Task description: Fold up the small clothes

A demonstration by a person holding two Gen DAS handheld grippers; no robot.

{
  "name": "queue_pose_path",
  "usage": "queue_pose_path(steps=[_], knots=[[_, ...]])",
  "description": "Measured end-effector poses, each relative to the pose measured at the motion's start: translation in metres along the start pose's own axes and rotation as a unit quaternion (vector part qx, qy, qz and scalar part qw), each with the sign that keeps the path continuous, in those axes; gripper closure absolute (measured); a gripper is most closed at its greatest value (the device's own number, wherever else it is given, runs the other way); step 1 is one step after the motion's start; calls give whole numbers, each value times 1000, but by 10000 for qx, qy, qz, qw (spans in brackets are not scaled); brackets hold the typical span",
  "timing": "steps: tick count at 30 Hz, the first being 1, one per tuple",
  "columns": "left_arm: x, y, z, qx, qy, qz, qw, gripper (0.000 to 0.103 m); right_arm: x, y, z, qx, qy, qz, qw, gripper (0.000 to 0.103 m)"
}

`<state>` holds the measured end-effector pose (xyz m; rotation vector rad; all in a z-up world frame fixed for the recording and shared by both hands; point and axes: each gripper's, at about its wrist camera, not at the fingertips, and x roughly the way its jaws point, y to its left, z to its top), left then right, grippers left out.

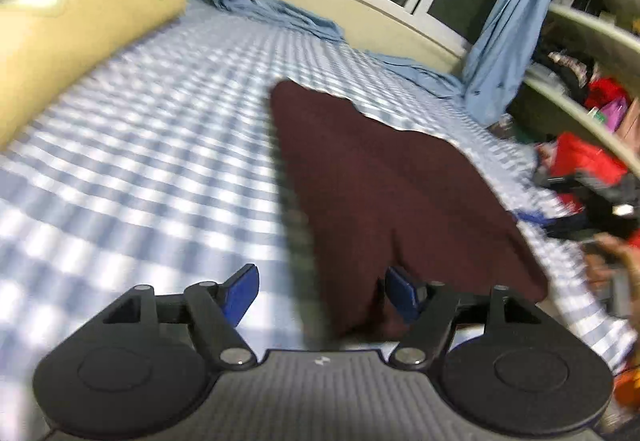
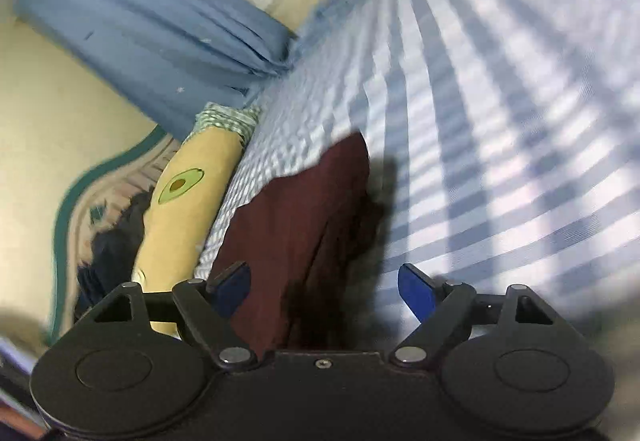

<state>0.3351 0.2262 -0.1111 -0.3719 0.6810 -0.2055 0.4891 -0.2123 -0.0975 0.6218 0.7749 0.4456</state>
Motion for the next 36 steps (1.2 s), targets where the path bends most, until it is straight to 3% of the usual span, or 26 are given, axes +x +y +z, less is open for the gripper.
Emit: queue_pose_path(steps=[4, 7, 14, 17, 20, 22, 24, 27, 30, 33, 36], knots=[[-41, -8, 11, 92, -348, 40, 9993, 30, -61, 44, -25, -764, -231, 413, 9960, 20], [-49, -30, 25, 258, -555, -115, 9981, 25, -69, 73, -48, -1027, -124, 693, 9922, 20], [4, -70, 43, 545, -447, 676, 9952, 25, -15, 100, -85, -1062, 387, 865, 9898, 20], [27, -68, 36, 818, -17, 1179, 9896, 27, 8, 106, -100, -1408, 531, 445, 9876, 23], [34, -51, 22, 786, 405, 1125, 9897, 24, 8, 89, -100, -1417, 426, 152, 9889, 42], [29, -43, 17, 642, 485, 980, 9919, 23, 2, 73, -98, -1254, 446, 94, 9911, 68], [23, -39, 14, 704, 530, 933, 9917, 23, -5, 63, -97, -1198, 399, 29, 9920, 75], [6, -38, 13, 683, 365, 857, 9933, 29, -13, 61, -98, -1132, 344, -66, 9930, 69], [-6, -50, 18, 842, 104, 750, 9936, 28, -27, 80, -106, -1403, 252, -9, 9898, 41], [7, -54, 17, 903, 225, 900, 9916, 27, -34, 102, -117, -1777, 211, 248, 9836, 38], [22, -44, 4, 897, 406, 1117, 9888, 21, -25, 98, -123, -1938, 342, -210, 9802, 38]])
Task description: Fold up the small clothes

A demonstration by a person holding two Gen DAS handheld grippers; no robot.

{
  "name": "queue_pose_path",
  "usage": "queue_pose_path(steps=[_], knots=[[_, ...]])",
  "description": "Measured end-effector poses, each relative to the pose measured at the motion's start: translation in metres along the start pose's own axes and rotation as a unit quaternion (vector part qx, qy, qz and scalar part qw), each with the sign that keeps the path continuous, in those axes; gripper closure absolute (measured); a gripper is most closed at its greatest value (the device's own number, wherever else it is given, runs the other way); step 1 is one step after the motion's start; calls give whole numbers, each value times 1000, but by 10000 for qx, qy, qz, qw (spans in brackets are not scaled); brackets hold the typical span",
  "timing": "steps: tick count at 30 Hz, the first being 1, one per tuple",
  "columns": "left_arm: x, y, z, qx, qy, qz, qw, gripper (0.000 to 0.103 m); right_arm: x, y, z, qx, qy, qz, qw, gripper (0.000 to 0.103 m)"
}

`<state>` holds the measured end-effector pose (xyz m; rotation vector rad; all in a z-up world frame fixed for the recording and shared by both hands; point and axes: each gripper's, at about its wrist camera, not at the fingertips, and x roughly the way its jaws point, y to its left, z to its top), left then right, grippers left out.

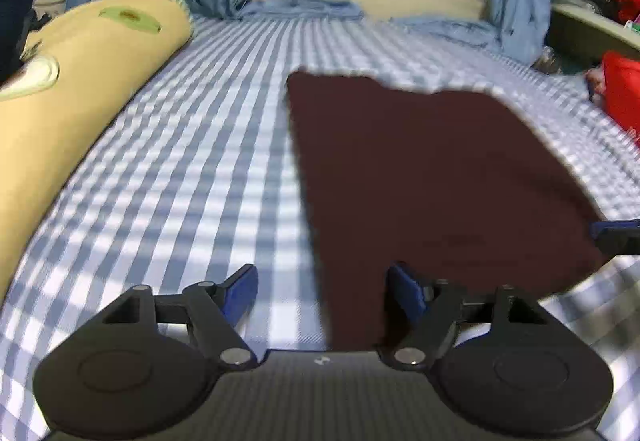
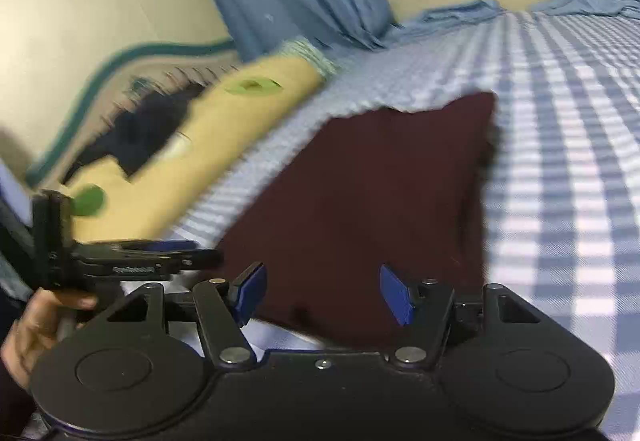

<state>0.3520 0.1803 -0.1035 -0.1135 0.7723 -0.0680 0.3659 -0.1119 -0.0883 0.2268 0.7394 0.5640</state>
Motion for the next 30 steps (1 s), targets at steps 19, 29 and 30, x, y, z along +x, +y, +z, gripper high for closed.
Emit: queue_pose_path(steps=[19, 29, 30], knots=[[-23, -46, 25, -129, -538, -663, 9963, 17, 92, -139, 137, 1366, 287, -363, 9895, 51], [12, -60, 17, 635, -550, -101, 9964, 17, 116, -195, 133, 1979, -100, 405, 9793, 91], [12, -58, 18, 620, -540, -107, 9966, 17, 123, -203, 129, 2102, -45, 412, 9768, 90]])
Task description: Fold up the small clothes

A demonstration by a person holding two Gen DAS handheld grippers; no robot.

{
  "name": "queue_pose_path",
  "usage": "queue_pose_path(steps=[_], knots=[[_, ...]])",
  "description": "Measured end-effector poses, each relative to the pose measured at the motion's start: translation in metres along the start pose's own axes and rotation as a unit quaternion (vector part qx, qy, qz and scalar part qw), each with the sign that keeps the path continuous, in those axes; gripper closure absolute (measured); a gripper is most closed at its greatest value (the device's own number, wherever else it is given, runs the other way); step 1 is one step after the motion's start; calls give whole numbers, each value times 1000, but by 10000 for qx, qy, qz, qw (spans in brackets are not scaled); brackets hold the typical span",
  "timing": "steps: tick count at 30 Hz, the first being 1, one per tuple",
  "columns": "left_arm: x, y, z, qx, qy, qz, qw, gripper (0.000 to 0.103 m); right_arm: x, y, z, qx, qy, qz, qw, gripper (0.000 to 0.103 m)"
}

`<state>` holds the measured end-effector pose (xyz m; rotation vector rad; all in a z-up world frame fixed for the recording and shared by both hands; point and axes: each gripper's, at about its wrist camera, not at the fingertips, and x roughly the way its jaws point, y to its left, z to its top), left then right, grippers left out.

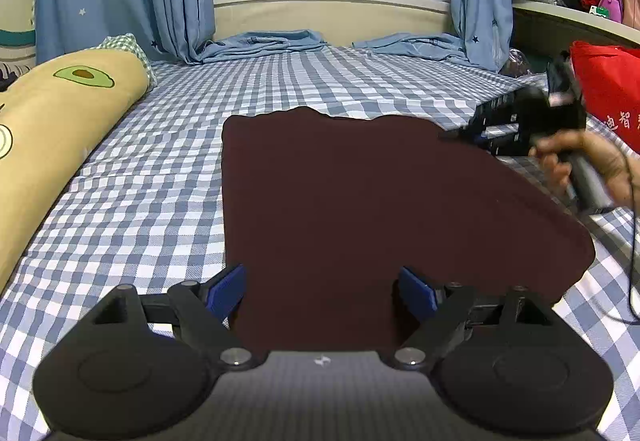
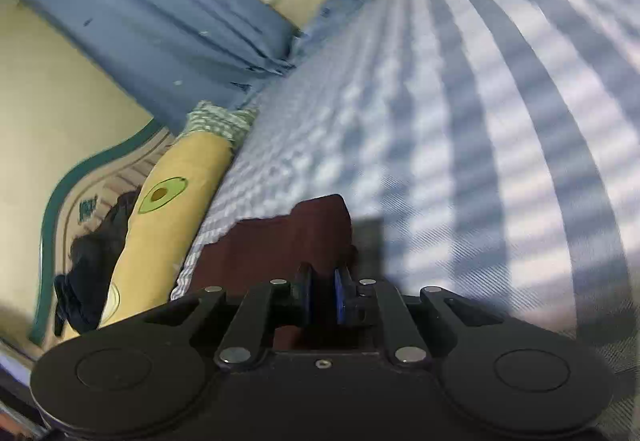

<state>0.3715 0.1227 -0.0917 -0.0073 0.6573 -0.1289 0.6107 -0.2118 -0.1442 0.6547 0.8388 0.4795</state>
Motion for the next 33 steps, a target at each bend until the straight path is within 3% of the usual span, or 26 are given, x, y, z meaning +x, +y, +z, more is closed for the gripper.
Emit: queue_pose_path(steps=[3, 4, 6, 8, 12, 15, 17, 20, 21, 22, 24, 26, 27, 28, 29, 30, 33], knots=[[-2, 5, 1, -127, 23, -16, 9999, 17, 3, -17, -11, 224, -84, 87, 9997, 83], [-5, 8, 1, -200, -1, -36, 9998, 17, -1, -15, -12, 217, -148, 52, 9996, 74], [-13, 12, 3, -324, -81, -109, 9994, 18, -17, -4, -16, 5, -325, -203, 9993, 67], [-26, 14, 5, -359, -238, -112, 9990, 18, -40, 14, -23, -418, -399, -246, 9980, 67], [-47, 15, 7, -361, -358, -202, 9985, 16, -97, 58, -56, -871, -311, 614, 9938, 65], [-59, 14, 4, -362, -399, -175, 9984, 16, -114, 85, -86, -1092, -53, 1071, 9882, 64], [-68, 13, 0, -384, -387, -178, 9984, 16, -113, 93, -107, -1129, 93, 1166, 9867, 64], [-81, 15, -8, -467, -363, -184, 9981, 16, -106, 81, -131, -955, 157, 888, 9913, 64], [-85, 15, -11, -491, -343, -174, 9981, 16, -101, 72, -138, -839, 272, 641, 9940, 68], [-89, 15, -14, -514, -324, -151, 9980, 16, -95, 63, -143, -818, 355, 445, 9950, 83], [-96, 16, -18, -549, -304, -100, 9980, 16, -100, 47, -147, -673, 269, 369, 9967, 96], [-104, 16, -21, -587, -322, -32, 9977, 15, -112, 49, -146, -550, 227, 339, 9977, 82], [-110, 16, -22, -603, -355, -3, 9976, 12, -119, 56, -147, -601, 158, 348, 9975, 55], [-115, 15, -23, -624, -395, 32, 9973, 11, -130, 66, -150, -704, 33, 368, 9968, 19], [-121, 14, -23, -641, -422, 66, 9970, 9, -142, 77, -152, -803, -123, 270, 9963, 7], [-125, 13, -24, -646, -429, 82, 9970, 8, -157, 90, -157, -913, -352, 131, 9951, 1], [-138, 8, -25, -624, -438, 63, 9971, 8, -195, 125, -171, -1205, -592, 318, 9904, 1]])
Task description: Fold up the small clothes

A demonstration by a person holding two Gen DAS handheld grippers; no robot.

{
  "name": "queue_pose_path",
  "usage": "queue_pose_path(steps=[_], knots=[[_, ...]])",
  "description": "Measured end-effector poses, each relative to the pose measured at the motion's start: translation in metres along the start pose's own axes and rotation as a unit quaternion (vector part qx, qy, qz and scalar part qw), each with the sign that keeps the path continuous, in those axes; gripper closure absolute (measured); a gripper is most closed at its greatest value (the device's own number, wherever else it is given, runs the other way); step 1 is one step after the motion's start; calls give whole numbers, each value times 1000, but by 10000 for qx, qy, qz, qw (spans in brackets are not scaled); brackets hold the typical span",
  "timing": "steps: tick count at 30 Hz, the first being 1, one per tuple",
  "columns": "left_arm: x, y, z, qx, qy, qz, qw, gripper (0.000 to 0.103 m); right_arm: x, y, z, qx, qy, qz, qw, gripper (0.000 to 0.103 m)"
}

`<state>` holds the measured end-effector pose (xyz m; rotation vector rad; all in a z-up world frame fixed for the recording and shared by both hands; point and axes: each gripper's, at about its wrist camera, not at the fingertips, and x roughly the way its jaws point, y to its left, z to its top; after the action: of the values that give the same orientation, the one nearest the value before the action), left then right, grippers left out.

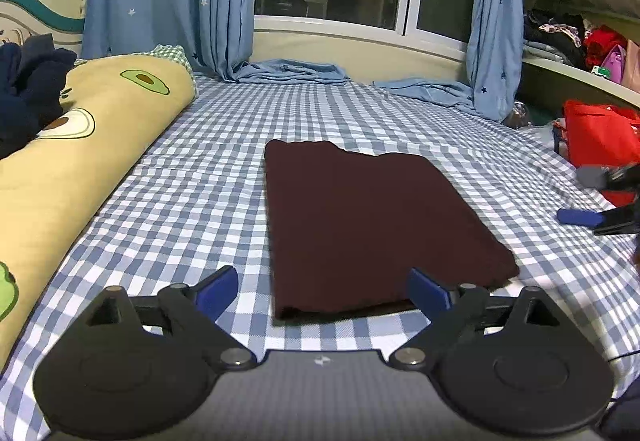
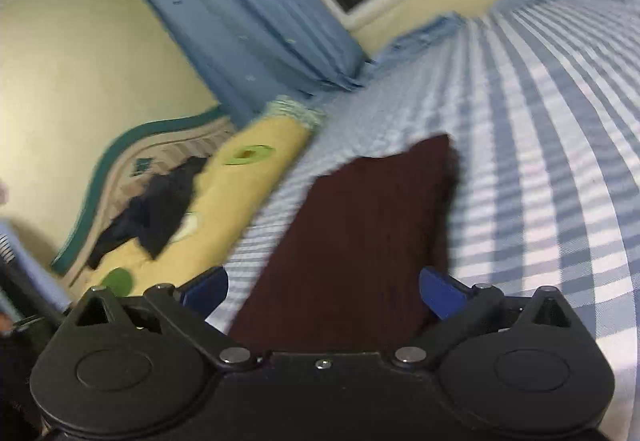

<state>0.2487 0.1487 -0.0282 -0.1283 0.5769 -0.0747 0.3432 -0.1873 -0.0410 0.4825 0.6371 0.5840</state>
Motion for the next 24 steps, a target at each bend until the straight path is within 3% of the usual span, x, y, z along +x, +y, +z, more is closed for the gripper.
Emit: queue_pose_path(steps=[2, 4, 9, 12, 14, 18, 24], knots=[[-9, -5, 0, 65, -25, 45, 10000, 6, -20, 18, -4, 87, -111, 215, 9997, 1], [-18, -10, 0, 166, -25, 88, 9998, 3, -36, 37, -9, 92, -216, 118, 9997, 1], [-36, -22, -1, 252, 47, 129, 9996, 1, -62, 83, -28, -781, -427, -961, 9914, 1], [-39, -24, -3, 195, 131, 140, 9996, 1, -55, 104, -45, -1313, -210, -1607, 9780, 1], [-39, -25, -6, 193, 175, 113, 9996, 1, -54, 114, -60, -1754, -242, -1767, 9682, 1], [-40, -25, -10, 134, 261, 222, 9993, 1, -47, 125, -85, -2055, -125, -2092, 9560, 1], [-47, -22, -15, 121, 284, 228, 9993, 1, -34, 124, -97, -1835, 102, -2281, 9561, 1]])
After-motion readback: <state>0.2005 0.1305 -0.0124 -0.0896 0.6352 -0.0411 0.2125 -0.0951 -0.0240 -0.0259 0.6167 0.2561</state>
